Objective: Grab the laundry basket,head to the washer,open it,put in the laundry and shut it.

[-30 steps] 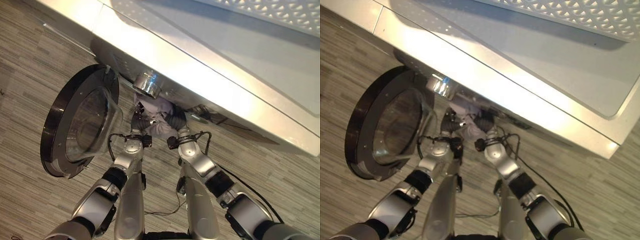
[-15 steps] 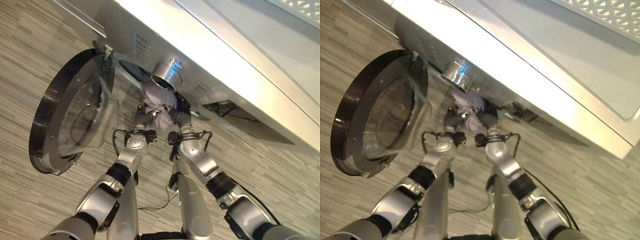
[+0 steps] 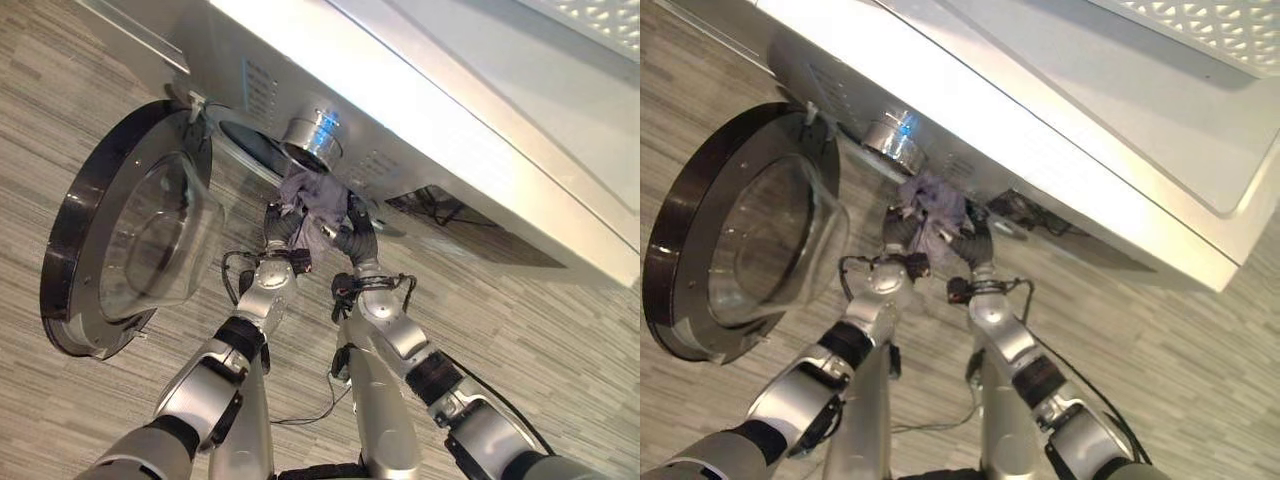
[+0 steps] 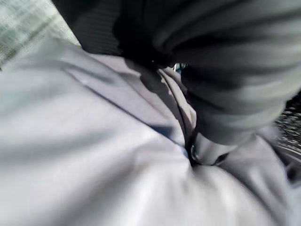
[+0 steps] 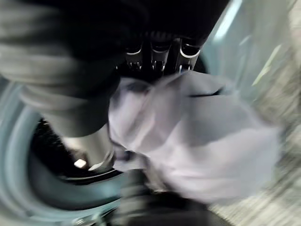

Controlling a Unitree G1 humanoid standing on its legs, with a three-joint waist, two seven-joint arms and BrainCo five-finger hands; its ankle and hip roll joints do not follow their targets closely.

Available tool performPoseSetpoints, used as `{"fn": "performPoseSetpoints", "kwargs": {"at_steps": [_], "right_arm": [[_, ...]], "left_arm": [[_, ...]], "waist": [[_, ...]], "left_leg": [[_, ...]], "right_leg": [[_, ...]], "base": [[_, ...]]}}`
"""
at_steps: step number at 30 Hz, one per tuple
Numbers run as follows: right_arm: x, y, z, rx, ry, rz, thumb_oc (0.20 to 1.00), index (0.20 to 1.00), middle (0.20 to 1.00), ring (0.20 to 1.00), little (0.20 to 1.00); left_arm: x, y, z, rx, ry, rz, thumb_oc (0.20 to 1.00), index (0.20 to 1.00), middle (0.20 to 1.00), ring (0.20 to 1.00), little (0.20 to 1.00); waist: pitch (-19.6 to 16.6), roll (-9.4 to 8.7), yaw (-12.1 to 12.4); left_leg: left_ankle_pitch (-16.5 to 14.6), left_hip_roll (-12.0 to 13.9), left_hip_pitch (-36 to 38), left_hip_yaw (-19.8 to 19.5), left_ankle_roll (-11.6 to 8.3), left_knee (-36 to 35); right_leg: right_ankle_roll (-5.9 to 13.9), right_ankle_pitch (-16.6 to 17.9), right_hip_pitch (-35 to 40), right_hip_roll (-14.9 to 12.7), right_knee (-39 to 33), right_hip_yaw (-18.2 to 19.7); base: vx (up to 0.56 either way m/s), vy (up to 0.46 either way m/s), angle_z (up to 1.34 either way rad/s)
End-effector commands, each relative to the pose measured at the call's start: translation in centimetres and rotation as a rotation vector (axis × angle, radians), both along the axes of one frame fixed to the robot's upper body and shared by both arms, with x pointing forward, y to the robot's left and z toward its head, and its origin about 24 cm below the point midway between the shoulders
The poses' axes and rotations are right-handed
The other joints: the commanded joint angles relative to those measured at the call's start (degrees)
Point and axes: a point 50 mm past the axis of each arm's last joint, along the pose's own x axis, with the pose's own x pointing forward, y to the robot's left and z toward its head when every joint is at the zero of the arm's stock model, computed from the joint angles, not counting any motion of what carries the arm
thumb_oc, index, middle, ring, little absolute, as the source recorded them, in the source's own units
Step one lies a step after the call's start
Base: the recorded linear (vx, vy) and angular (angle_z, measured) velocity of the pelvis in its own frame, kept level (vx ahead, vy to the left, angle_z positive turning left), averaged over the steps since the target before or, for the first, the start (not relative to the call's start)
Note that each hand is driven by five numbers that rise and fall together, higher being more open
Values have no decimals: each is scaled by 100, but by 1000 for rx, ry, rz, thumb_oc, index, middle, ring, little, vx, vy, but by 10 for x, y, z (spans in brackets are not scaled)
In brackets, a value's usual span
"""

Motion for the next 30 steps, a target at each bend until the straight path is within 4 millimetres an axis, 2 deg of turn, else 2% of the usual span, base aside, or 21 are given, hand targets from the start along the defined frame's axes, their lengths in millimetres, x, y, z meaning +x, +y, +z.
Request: {"fn": "performPoseSetpoints", "kwargs": {"at_steps": [1,3,6,7,8,9,10,11,12,14,16,17,19,20,21,22,23,24,28,29,30], "right_arm": [[-4,2,14,41,-81,42,1000,1000,1000,1000,1000],[-11,-2,4,-33,-90,50,1000,1000,1000,1000,1000],[-26,-19,5,0,-153,-37,1000,1000,1000,1000,1000],[-26,-19,5,0,-153,-37,1000,1000,1000,1000,1000],[-37,-29,-5,-30,-150,-65,1000,1000,1000,1000,1000],[-60,-49,-31,-128,-92,-71,1000,1000,1000,1000,1000],[-60,-49,-32,-130,-91,-70,1000,1000,1000,1000,1000],[-73,-62,-47,-195,-43,-61,1000,1000,1000,1000,1000],[-94,-88,-74,-301,61,-77,1000,1000,1000,1000,1000],[-117,-119,-105,-442,195,-134,1000,1000,1000,1000,1000],[-124,-130,-120,-477,275,-173,1000,1000,1000,1000,1000],[-127,-137,-127,-498,313,-188,1000,1000,1000,1000,1000],[-127,-142,-132,-516,336,-204,1000,1000,1000,1000,1000],[-126,-142,-132,-516,335,-204,1000,1000,1000,1000,1000],[-126,-143,-134,-519,351,-207,1000,1000,1000,1000,1000],[-124,-143,-133,-516,347,-206,1000,1000,1000,1000,1000],[-123,-142,-134,-526,349,-198,1000,1000,1000,1000,1000],[-121,-141,-134,-528,345,-195,1000,1000,1000,1000,1000],[-116,-143,-133,-546,354,-193,1000,1000,1000,1000,1000],[-115,-144,-133,-545,353,-195,1000,1000,1000,1000,1000],[-115,-144,-133,-539,364,-200,1000,1000,1000,1000,1000]], "left_arm": [[2,-37,32,-101,-109,-68,200,200,200,200,200],[6,-26,38,-155,-117,-22,200,200,200,200,200],[11,-3,47,-250,-153,66,200,200,200,200,200],[11,-3,47,-250,-153,66,200,200,200,200,200],[13,7,53,-308,-171,108,200,200,200,200,200],[20,31,75,-347,-233,187,200,200,200,200,200],[20,31,75,-348,-232,188,200,200,200,200,200],[25,47,88,-360,-261,240,200,200,200,200,200],[27,71,108,-373,-315,310,200,200,200,200,200],[19,86,131,-397,-433,351,200,200,200,200,200],[17,93,146,-378,-490,368,200,200,200,200,200],[16,109,159,-368,-520,410,200,200,200,200,200],[16,119,178,-369,-561,432,200,200,200,200,200],[16,120,178,-369,-561,432,200,200,200,200,200],[16,125,196,-360,-588,439,200,200,200,200,200],[16,125,199,-360,-591,437,200,200,200,200,200],[16,126,222,-348,-617,426,200,200,200,200,200],[16,124,235,-342,-633,407,200,200,200,200,200],[5,90,287,-407,-747,245,200,200,200,200,200],[5,89,287,-409,-748,241,200,200,200,200,200],[-1,72,301,-476,-775,170,200,200,200,200,200]], "waist": [[29,318,109],[58,243,41],[65,136,-103],[63,135,-102],[68,73,-195],[33,-71,-401],[17,-65,-410],[-25,-155,-554],[-84,-250,-722],[-151,-298,-882],[-181,-349,-951],[-252,-382,-1007],[-294,-409,-1047],[-292,-411,-1047],[-334,-407,-1091],[-324,-416,-1092],[-385,-397,-1179],[-387,-402,-1200],[-484,-271,-1256],[-480,-267,-1248],[-542,-199,-1245]], "left_leg": [[422,333,668,572,-325,-1297],[417,362,666,612,-331,-1297],[402,393,661,680,-317,-1297],[402,393,660,681,-317,-1297],[388,407,653,711,-312,-1297],[364,443,640,770,-307,-1297],[364,441,631,769,-306,-1297],[340,468,617,798,-307,-1297],[303,491,600,806,-308,-1297],[276,495,529,780,-311,-1297],[266,504,485,783,-314,-1297],[105,530,502,751,-362,-1297],[87,541,455,771,-364,-1297],[88,541,453,771,-364,-1297],[82,545,409,777,-365,-1297],[84,545,397,777,-364,-1297],[61,542,372,789,-355,-1297],[58,543,341,798,-350,-1297],[35,498,277,791,-324,-1297],[34,497,270,790,-323,-1297],[27,460,255,780,-305,-1297]], "right_leg": [[444,-970,731,41,392,57],[462,-945,700,69,377,84],[507,-895,624,100,372,192],[507,-895,622,100,372,193],[528,-883,581,115,374,222],[556,-867,534,144,369,276],[557,-868,526,143,370,275],[582,-847,503,167,349,308],[610,-846,489,194,314,320],[645,-829,448,226,266,283],[672,-794,413,254,230,298],[731,-830,432,286,172,384],[743,-803,381,305,133,415],[743,-802,379,305,133,415],[745,-784,345,308,112,451],[745,-782,333,308,112,452],[773,-739,297,319,65,513],[781,-721,270,319,40,534],[805,-718,217,300,-1,613],[805,-719,210,299,-1,611],[808,-735,202,288,-1,623]], "base": [[0,0,0],[10,-10,-11],[2,30,-6],[0,29,-5],[13,9,-14],[14,10,-24],[25,-5,-26],[40,-38,-24],[53,-44,-22],[53,-54,-22],[70,-49,-7],[113,-51,-4],[72,-39,-14],[40,-44,-19],[29,-30,-21],[49,-29,-21],[35,-5,-16],[51,-13,-8],[32,3,1],[36,1,7],[32,1,5]]}}
